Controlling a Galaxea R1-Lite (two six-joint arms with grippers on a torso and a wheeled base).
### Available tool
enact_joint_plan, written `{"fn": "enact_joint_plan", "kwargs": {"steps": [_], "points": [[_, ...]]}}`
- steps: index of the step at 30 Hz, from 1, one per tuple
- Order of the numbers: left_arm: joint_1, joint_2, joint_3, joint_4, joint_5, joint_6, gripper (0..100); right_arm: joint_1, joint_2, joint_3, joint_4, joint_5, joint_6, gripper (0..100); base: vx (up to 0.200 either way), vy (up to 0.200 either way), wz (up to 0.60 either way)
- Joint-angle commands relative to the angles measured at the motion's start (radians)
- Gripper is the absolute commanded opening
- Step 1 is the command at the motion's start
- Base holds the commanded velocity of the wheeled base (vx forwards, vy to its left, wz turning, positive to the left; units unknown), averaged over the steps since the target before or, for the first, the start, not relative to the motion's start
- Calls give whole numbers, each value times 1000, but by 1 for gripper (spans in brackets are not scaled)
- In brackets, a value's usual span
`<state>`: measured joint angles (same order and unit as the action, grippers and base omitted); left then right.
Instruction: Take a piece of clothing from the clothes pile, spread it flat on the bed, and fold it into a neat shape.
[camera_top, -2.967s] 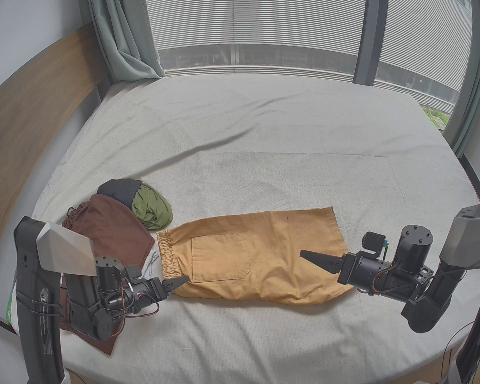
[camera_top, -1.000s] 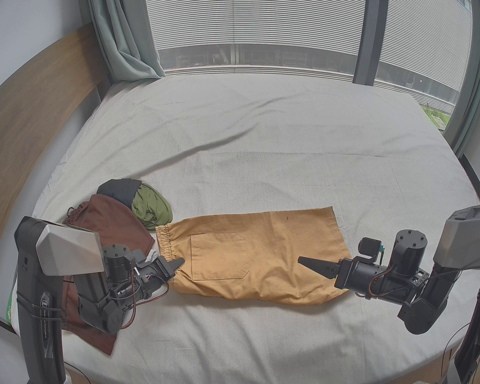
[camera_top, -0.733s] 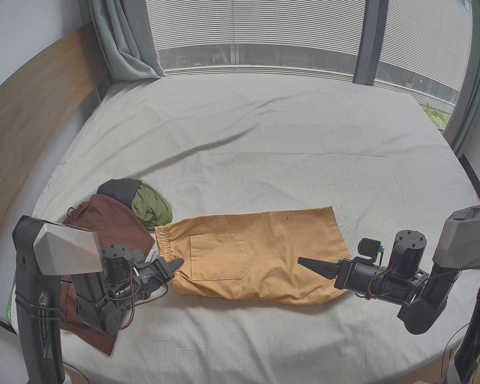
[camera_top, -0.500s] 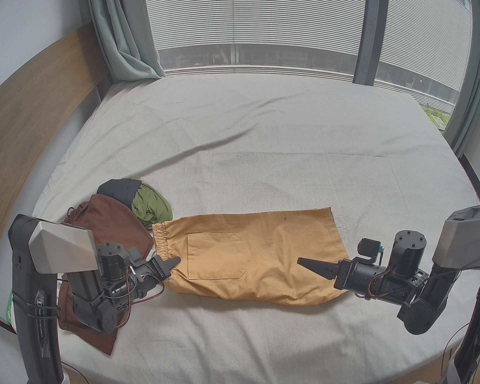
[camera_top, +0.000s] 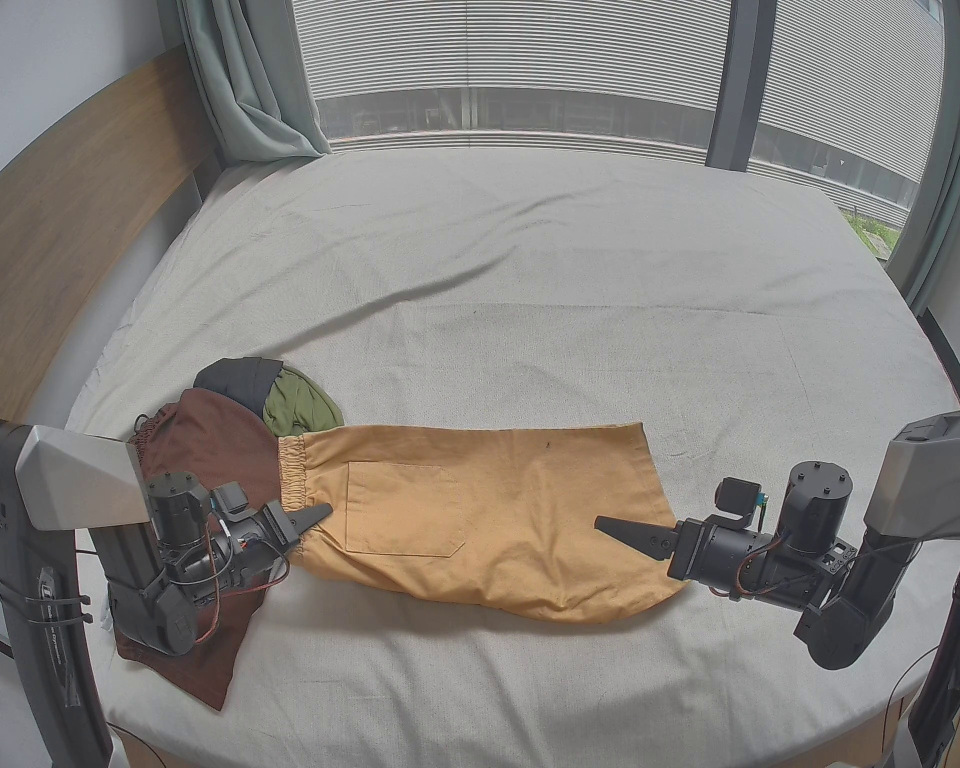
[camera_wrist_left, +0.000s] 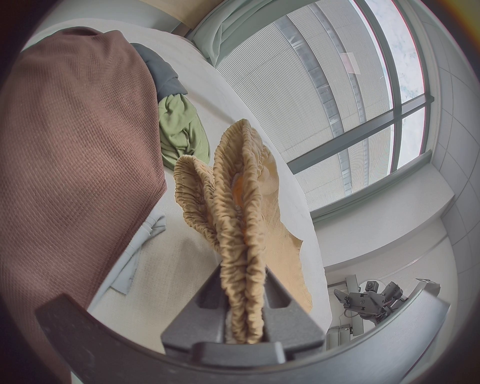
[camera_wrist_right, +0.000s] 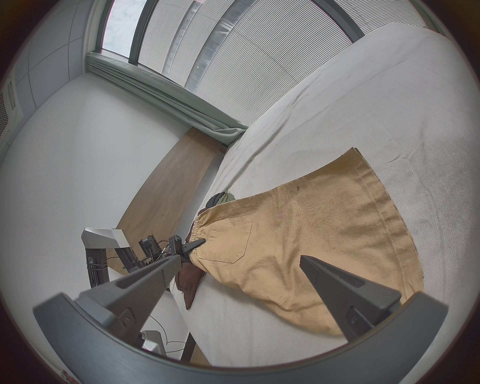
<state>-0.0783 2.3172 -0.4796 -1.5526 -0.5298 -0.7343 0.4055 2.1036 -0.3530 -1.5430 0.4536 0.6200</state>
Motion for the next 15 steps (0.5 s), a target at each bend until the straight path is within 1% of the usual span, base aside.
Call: {"fn": "enact_joint_plan", "kwargs": {"steps": [1,7,12,15], "points": [[20,-22,6,-1,-1,-1,0,1,1,0,0,0,0,100,0,0,0],[43,-32,6,-1,-6,-1,0,1,1,0,0,0,0,100,0,0,0],[64,-32,6,-1,-30,-1,0,1,1,0,0,0,0,100,0,0,0],[69,-33,4,-1,-32,-1,0,1,1,0,0,0,0,100,0,0,0]]}}
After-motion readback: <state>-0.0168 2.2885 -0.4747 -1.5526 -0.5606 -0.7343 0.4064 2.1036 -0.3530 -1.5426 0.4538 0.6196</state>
